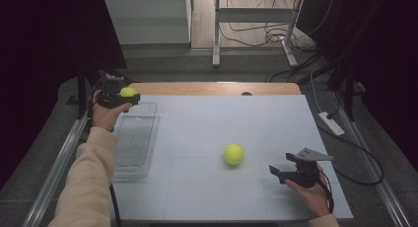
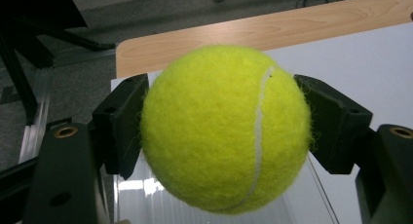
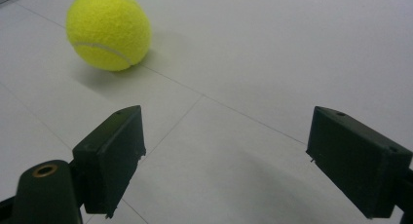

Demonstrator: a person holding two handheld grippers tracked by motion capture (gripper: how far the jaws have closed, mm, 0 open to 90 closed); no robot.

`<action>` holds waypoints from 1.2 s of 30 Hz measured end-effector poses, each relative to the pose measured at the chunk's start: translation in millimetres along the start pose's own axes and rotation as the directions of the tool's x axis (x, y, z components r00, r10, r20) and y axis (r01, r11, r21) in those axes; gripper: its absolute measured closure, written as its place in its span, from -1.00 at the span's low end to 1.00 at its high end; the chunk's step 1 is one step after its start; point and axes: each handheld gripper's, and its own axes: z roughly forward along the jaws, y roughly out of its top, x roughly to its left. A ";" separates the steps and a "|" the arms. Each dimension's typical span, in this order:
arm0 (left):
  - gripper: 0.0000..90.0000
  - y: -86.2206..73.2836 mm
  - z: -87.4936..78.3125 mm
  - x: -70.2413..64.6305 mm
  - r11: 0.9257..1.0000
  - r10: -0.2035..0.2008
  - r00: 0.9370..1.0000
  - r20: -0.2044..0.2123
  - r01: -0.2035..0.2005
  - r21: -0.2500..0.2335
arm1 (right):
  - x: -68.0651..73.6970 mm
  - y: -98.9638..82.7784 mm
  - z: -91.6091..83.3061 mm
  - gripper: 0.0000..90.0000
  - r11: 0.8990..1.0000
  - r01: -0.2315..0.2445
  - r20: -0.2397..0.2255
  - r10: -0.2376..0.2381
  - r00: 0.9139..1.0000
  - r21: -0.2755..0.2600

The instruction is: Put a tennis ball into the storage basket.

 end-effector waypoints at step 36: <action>-0.42 -20.9 34.3 17.7 0.989 -0.021 0.999 -0.030 0.025 0.146 | -0.6 -0.6 1.5 -0.69 1.000 0.004 0.003 -0.004 1.000 0.007</action>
